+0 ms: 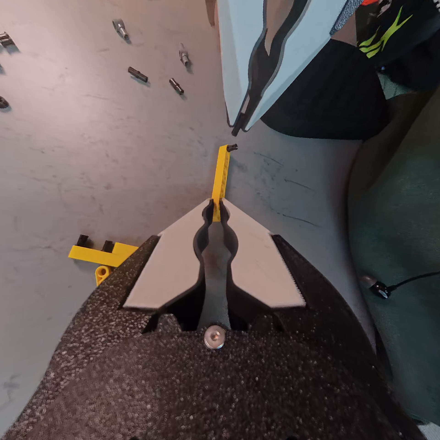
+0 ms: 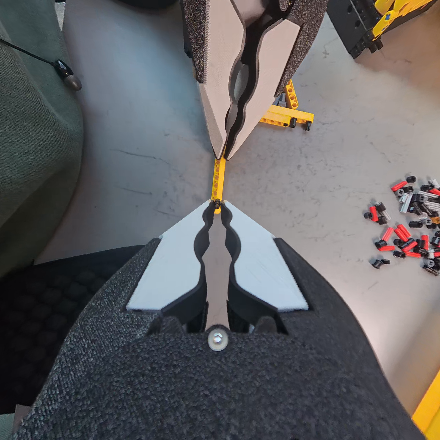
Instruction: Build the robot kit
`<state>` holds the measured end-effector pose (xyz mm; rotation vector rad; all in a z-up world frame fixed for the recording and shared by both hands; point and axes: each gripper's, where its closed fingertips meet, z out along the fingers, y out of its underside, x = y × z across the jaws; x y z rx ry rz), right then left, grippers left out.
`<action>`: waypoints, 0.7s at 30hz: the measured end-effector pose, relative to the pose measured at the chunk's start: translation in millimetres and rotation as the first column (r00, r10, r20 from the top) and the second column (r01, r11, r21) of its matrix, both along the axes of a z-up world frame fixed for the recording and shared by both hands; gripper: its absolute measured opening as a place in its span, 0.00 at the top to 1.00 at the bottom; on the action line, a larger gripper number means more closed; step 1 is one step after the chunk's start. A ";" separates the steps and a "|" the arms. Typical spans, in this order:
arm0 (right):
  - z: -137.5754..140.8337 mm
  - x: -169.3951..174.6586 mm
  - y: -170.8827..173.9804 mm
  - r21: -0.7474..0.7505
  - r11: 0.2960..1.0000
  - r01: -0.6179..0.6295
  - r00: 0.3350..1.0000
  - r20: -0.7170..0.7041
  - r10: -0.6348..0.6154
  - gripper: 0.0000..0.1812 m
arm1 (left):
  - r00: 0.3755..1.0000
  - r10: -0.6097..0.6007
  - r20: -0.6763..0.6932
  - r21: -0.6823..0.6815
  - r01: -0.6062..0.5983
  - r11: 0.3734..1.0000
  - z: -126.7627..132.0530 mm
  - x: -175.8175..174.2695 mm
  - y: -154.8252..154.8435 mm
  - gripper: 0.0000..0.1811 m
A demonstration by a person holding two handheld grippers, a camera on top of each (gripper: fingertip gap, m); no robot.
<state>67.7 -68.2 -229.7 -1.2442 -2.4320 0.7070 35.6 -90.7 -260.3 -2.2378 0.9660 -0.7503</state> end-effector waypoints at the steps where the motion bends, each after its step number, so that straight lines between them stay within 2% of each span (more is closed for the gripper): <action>1: 0.1 0.8 0.8 -0.001 1.000 0.003 1.000 -0.001 -0.003 0.97 | 1.000 -0.007 0.001 -0.007 0.007 1.000 -0.3 0.4 -0.2 0.97; 4: 0.2 2.3 1.6 -0.009 1.000 0.009 1.000 -0.001 -0.009 0.97 | 1.000 -0.018 -0.016 -0.020 0.018 1.000 -3.6 0.3 -0.7 0.94; 7: -1.7 2.0 1.2 -0.010 1.000 0.003 1.000 0.010 -0.003 0.97 | 1.000 -0.012 0.028 -0.042 0.013 0.999 0.0 2.0 -1.2 0.92; 11: -4.5 0.3 -1.0 -0.005 1.000 -0.015 1.000 0.025 0.015 0.97 | 0.998 -0.046 0.038 0.002 0.046 0.999 8.6 3.8 -5.1 0.92; 15: -6.0 -0.7 -1.4 -0.009 1.000 -0.016 0.999 0.033 0.016 0.97 | 0.994 -0.091 -0.060 0.083 0.096 0.992 2.0 5.9 -10.2 0.91; 21: -6.7 0.3 -2.8 -0.010 1.000 -0.017 0.999 0.036 0.017 0.97 | 0.991 -0.095 -0.099 0.103 0.105 0.989 1.4 7.2 -8.6 0.89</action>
